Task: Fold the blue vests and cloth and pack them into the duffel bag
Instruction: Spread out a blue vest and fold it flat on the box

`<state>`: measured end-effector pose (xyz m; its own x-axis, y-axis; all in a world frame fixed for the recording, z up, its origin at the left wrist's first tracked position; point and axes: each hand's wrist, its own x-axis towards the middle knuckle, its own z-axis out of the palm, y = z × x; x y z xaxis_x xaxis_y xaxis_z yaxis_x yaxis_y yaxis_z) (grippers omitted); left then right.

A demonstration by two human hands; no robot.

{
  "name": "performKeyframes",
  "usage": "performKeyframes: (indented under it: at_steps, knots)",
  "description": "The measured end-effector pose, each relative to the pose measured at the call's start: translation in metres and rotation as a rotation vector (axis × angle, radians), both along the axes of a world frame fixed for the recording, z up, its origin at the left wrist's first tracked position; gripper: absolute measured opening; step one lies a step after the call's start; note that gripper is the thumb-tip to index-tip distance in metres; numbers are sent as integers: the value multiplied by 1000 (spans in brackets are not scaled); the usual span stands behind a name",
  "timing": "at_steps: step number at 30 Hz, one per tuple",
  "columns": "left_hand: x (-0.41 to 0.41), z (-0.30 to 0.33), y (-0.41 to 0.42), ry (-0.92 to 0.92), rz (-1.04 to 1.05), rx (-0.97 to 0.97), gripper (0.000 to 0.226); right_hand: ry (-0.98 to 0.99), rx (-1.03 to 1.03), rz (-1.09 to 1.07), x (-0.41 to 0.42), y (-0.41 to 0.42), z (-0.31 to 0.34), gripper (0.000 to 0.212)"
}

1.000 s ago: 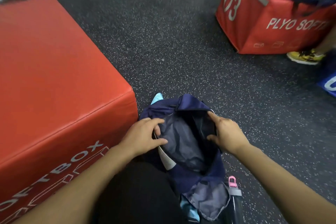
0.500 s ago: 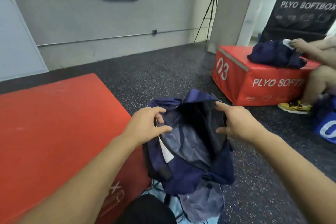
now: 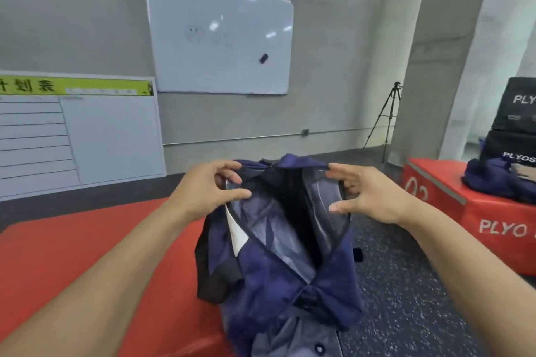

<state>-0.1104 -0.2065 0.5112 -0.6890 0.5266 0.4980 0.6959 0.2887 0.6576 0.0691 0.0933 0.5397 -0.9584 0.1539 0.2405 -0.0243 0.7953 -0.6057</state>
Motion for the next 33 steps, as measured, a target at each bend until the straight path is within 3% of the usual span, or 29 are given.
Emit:
performKeyframes:
  at_steps: [12,20,26,33]
  knots:
    - [-77,56,-254,24,360,-31,48,49,-52,380,-188,-208,28,94]
    - [-156,72,-416,-64,521,-100,49,66,-127,643,-323,-368,13,89]
    - [-215,37,-516,-143,591,-154,46,8,-137,765,-380,-472,-39,103]
    - [-248,-67,-559,-294,624,-185,45,-145,-15,825,-413,-548,-128,108]
